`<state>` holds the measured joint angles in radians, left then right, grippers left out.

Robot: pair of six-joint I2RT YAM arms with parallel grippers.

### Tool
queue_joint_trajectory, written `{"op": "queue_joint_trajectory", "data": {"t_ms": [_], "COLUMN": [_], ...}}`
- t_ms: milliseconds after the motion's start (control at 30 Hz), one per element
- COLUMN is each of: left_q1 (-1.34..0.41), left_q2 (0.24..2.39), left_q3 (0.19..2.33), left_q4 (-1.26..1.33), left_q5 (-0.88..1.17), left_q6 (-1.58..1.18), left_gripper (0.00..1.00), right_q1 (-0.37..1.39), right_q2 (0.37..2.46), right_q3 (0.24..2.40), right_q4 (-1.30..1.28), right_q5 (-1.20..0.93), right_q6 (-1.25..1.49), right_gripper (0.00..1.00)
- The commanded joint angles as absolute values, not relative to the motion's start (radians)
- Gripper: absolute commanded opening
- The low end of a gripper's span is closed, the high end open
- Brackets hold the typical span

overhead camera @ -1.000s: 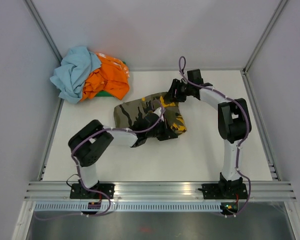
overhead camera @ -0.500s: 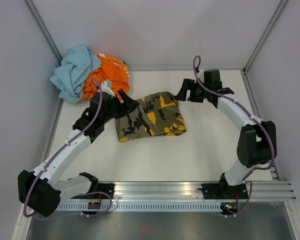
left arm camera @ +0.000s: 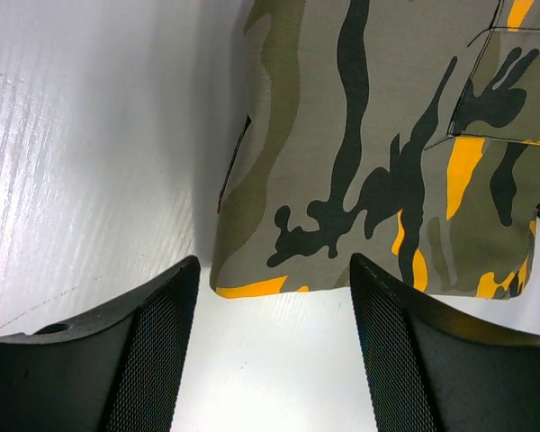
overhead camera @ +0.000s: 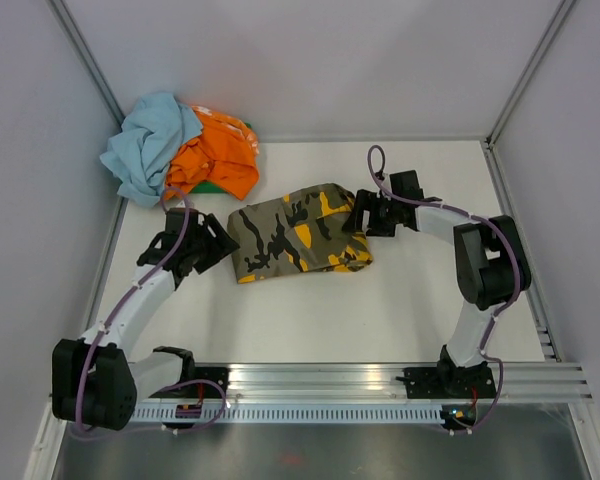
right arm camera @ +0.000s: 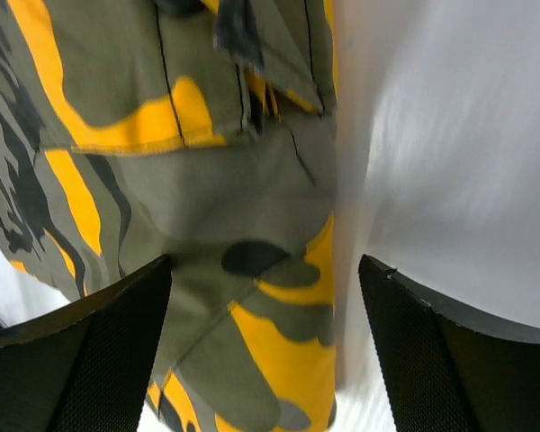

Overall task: Fold and stack the trousers
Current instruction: Neatly place the folded trousers to the corner

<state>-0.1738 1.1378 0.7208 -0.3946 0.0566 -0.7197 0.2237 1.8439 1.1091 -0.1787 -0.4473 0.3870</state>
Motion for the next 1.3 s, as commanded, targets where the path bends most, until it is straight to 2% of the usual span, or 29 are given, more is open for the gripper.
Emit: {"op": "queue_joint_trajectory", "data": {"t_ms": [0,67,167,200,267,300,333,367,400,533,667,833,933,967,1000,1100,1267], "left_q1": [-0.163,-0.160,-0.156,-0.153,-0.152,-0.150,-0.149,-0.147,-0.144,-0.140,-0.138,-0.133,-0.133,-0.133,-0.132,-0.129,-0.126], "left_q2": [1.101,1.089,1.069,1.060,1.054,1.054,1.052,1.055,1.055,1.055,1.057,1.081,1.117,1.129,1.140,1.195,1.319], "left_q3": [0.738,0.744,0.752,0.752,0.752,0.753,0.755,0.758,0.761,0.778,0.802,0.827,0.848,0.862,0.870,0.903,0.986], "left_q4": [-0.374,-0.382,-0.397,-0.399,-0.400,-0.400,-0.402,-0.408,-0.411,-0.423,-0.436,-0.425,-0.420,-0.422,-0.423,-0.436,-0.478], "left_q5": [0.081,0.077,0.058,0.055,0.051,0.048,0.046,0.045,0.044,0.040,0.028,0.014,0.011,0.005,0.005,-0.033,-0.051], "left_q6": [-0.647,-0.641,-0.630,-0.623,-0.620,-0.617,-0.615,-0.612,-0.611,-0.586,-0.555,-0.519,-0.486,-0.480,-0.476,-0.466,-0.468], "left_gripper": [0.73,0.73,0.73,0.73,0.73,0.73,0.73,0.73,0.73,0.73,0.74,0.75,0.75,0.75,0.75,0.75,0.75], "right_q1": [0.236,0.242,0.252,0.253,0.253,0.253,0.250,0.238,0.226,0.106,-0.073,-0.271,-0.302,-0.301,-0.299,-0.304,-0.330], "right_q2": [1.916,1.943,1.959,1.971,1.994,2.003,2.011,2.028,2.032,2.045,2.112,2.205,2.329,2.371,2.413,2.574,2.602], "right_q3": [1.176,1.189,1.190,1.195,1.201,1.212,1.235,1.247,1.267,1.330,1.492,1.658,1.880,1.954,2.126,2.404,2.355], "right_q4": [-0.087,-0.083,-0.077,-0.074,-0.084,-0.098,-0.116,-0.145,-0.156,-0.173,-0.326,-0.275,-0.336,-0.433,-0.490,-0.640,-0.488], "right_q5": [-0.460,-0.446,-0.423,-0.428,-0.430,-0.419,-0.379,-0.359,-0.339,-0.345,-0.272,-0.285,-0.327,-0.315,-0.277,-0.137,-0.063], "right_q6": [0.417,0.437,0.440,0.439,0.440,0.448,0.446,0.443,0.439,0.382,0.301,0.298,0.143,0.079,-0.045,-0.161,-0.212], "right_gripper": [0.91,0.88,0.77,0.68,0.56,0.37,0.29,0.06,0.00,0.00,0.00,0.00,0.01,0.02,0.02,0.03,0.13]}}
